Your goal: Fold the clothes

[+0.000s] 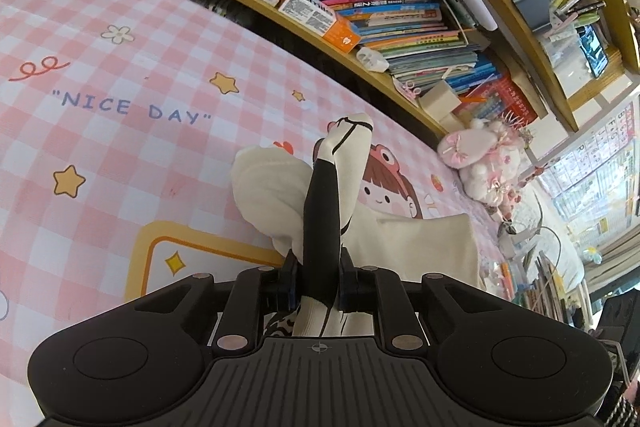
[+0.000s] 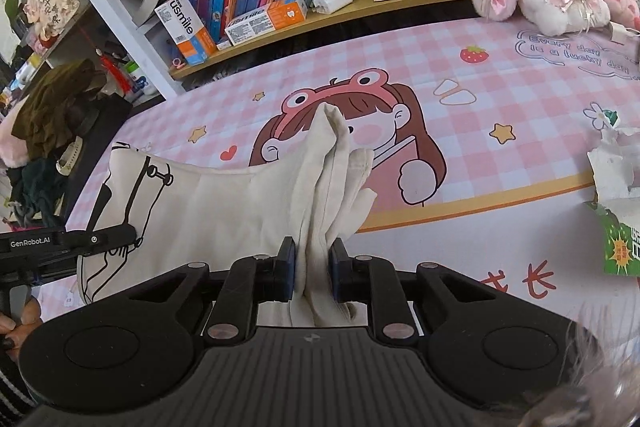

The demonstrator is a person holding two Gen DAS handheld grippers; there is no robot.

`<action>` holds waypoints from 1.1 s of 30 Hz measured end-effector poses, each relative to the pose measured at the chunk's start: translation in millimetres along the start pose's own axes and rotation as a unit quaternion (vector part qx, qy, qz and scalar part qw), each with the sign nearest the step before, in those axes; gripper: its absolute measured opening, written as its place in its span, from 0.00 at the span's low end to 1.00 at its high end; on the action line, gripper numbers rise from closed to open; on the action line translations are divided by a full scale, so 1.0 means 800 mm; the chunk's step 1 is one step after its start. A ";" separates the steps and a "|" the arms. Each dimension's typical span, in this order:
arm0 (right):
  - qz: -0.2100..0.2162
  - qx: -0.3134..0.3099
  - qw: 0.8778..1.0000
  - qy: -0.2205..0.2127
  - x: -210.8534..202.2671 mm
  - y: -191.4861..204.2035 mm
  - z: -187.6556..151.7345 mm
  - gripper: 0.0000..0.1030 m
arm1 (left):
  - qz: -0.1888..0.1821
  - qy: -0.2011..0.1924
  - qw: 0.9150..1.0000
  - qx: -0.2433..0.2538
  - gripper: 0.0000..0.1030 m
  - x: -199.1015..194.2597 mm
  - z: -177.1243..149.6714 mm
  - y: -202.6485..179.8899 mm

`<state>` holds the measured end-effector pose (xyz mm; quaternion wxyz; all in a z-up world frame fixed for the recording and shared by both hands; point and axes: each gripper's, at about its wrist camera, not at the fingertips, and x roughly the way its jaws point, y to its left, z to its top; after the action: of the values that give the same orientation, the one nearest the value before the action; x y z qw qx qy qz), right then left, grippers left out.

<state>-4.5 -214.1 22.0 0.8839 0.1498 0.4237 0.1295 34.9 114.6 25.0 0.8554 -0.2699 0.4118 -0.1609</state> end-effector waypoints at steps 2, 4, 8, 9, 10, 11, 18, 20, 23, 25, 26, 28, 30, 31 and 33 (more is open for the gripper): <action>0.001 -0.007 1.000 0.000 0.002 0.001 0.004 0.15 | -0.001 -0.001 1.000 0.000 0.15 0.002 0.004 0.000; 0.002 -0.015 1.000 -0.001 0.005 0.003 0.010 0.15 | -0.002 -0.001 1.000 0.000 0.15 0.004 0.010 0.001; 0.004 -0.023 1.000 -0.002 0.014 0.004 0.027 0.15 | -0.005 -0.005 1.000 0.002 0.15 0.010 0.025 0.002; 0.005 -0.024 1.000 -0.001 0.018 0.005 0.032 0.15 | -0.006 -0.006 1.000 0.003 0.15 0.012 0.030 0.002; 0.006 -0.025 1.000 -0.001 0.022 0.005 0.038 0.15 | -0.007 -0.007 1.000 0.003 0.15 0.014 0.034 0.003; 0.007 -0.026 1.000 -0.001 0.026 0.005 0.043 0.15 | -0.007 -0.008 1.000 0.003 0.15 0.016 0.039 0.003; 0.008 -0.042 0.999 -0.004 0.055 0.009 0.083 0.15 | -0.013 -0.015 1.000 -0.004 0.15 0.039 0.077 0.014; 0.008 -0.048 0.999 -0.006 0.065 0.010 0.095 0.15 | -0.014 -0.017 1.000 -0.004 0.15 0.047 0.089 0.016; 0.008 -0.054 0.998 -0.010 0.080 0.008 0.115 0.15 | -0.016 -0.021 1.000 -0.002 0.15 0.060 0.107 0.018; 0.007 -0.058 0.998 -0.014 0.091 0.007 0.128 0.15 | -0.017 -0.025 1.000 0.000 0.15 0.070 0.122 0.018; 0.007 -0.059 0.998 -0.017 0.096 0.006 0.135 0.15 | -0.018 -0.026 0.999 0.000 0.15 0.075 0.128 0.018; 0.006 -0.063 0.998 -0.020 0.108 0.004 0.148 0.15 | -0.019 -0.029 0.999 0.001 0.15 0.086 0.141 0.020; 0.005 -0.064 0.998 -0.022 0.120 0.003 0.161 0.15 | -0.020 -0.032 0.999 0.001 0.15 0.096 0.153 0.021; 0.004 -0.065 0.998 -0.023 0.125 0.003 0.167 0.15 | -0.020 -0.033 0.999 0.002 0.15 0.101 0.159 0.022; 0.003 -0.065 0.998 -0.025 0.136 0.001 0.177 0.15 | -0.022 -0.036 0.999 0.001 0.15 0.111 0.171 0.024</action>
<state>173.2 -196.4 29.9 0.9016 0.0962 0.3917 0.1562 198.2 130.5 28.8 0.8662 -0.2833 0.3747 -0.1700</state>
